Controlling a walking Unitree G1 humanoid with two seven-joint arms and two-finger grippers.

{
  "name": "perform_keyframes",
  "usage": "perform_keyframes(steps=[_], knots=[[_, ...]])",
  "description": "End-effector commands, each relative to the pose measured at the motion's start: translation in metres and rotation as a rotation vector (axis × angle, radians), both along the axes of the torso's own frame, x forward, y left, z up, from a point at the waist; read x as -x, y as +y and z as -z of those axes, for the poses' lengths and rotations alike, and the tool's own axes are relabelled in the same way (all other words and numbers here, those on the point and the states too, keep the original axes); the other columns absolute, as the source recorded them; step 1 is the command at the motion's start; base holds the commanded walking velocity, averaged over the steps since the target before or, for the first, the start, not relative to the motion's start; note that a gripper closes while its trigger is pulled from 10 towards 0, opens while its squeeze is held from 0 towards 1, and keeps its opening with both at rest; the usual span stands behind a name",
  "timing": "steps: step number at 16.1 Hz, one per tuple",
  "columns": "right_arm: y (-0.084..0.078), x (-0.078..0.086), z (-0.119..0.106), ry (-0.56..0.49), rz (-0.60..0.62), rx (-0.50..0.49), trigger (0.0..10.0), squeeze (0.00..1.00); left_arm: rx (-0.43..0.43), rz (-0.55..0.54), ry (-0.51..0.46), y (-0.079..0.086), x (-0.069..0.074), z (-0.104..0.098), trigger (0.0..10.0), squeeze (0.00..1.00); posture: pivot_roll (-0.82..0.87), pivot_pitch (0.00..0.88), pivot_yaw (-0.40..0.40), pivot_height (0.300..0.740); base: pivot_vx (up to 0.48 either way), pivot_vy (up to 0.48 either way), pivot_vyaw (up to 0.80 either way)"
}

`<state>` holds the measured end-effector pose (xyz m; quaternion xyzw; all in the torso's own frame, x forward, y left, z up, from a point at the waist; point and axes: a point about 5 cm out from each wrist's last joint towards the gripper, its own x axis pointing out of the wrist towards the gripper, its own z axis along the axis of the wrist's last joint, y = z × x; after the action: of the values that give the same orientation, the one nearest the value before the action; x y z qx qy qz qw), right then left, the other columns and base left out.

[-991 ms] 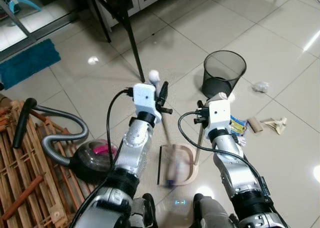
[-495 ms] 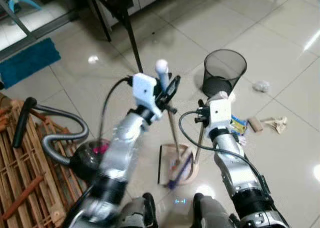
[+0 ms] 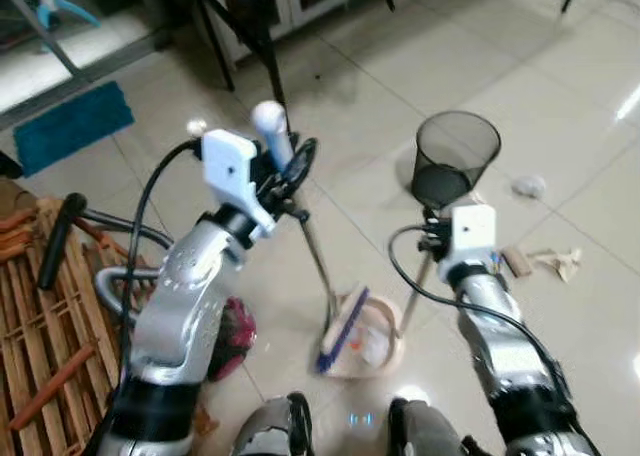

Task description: Sweep floor

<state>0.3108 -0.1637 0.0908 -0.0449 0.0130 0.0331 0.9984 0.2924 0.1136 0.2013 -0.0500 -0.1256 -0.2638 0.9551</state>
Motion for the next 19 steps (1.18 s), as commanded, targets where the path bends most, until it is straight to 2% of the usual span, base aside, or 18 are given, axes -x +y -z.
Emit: perform_keyframes(steps=[1, 2, 3, 5, 6, 7, 8, 13, 19], knots=[[-0.009, 0.002, -0.010, -0.023, 0.028, -0.025, 10.0, 0.00, 0.001, -0.029, -0.006, 0.003, 0.007, -0.002, 10.0, 0.00, -0.07, 0.029, 0.085, 0.740, 0.000, 0.000, 0.00], [-0.011, 0.002, -0.012, -0.026, 0.035, -0.027, 10.0, 0.00, -0.008, -0.036, -0.002, 0.003, 0.009, 0.001, 10.0, 0.00, -0.07, 0.029, 0.085, 0.740, 0.000, 0.000, 0.00], [-0.017, 0.003, -0.022, -0.041, 0.064, -0.028, 10.0, 0.00, -0.037, -0.081, 0.015, 0.005, 0.012, 0.010, 10.0, 0.00, -0.09, 0.000, 0.086, 0.740, 0.000, 0.000, 0.00], [-0.026, 0.008, -0.043, -0.082, 0.106, -0.049, 10.0, 0.00, -0.086, -0.135, 0.080, 0.008, 0.018, 0.028, 10.0, 0.00, -0.12, 0.000, 0.081, 0.740, 0.000, 0.000, 0.00], [-0.028, 0.008, -0.048, -0.083, 0.117, -0.051, 10.0, 0.00, -0.096, -0.149, 0.092, 0.009, 0.018, 0.032, 10.0, 0.00, -0.12, 0.000, 0.078, 0.740, 0.000, 0.000, 0.00], [-0.031, 0.010, -0.062, -0.097, 0.140, -0.077, 10.0, 0.00, -0.155, -0.202, 0.130, 0.014, 0.016, 0.042, 10.0, 0.00, -0.12, 0.000, 0.073, 0.740, 0.000, 0.000, 0.00], [-0.032, 0.011, -0.077, -0.120, 0.151, -0.113, 10.0, 0.00, -0.165, -0.248, 0.140, 0.020, 0.014, 0.047, 10.0, 0.00, -0.13, 0.000, 0.066, 0.740, 0.000, 0.000, 0.00], [-0.025, 0.004, -0.121, -0.168, 0.159, -0.140, 10.0, 0.00, -0.199, -0.364, 0.130, 0.030, 0.008, 0.055, 10.0, 0.00, -0.15, 0.000, 0.028, 0.740, 0.000, 0.000, 0.00], [-0.032, 0.001, -0.149, -0.201, 0.198, -0.204, 10.0, 0.00, -0.240, -0.431, 0.098, 0.029, 0.006, 0.060, 10.0, 0.00, -0.15, 0.000, 0.046, 0.740, 0.351, 0.000, -0.71]])
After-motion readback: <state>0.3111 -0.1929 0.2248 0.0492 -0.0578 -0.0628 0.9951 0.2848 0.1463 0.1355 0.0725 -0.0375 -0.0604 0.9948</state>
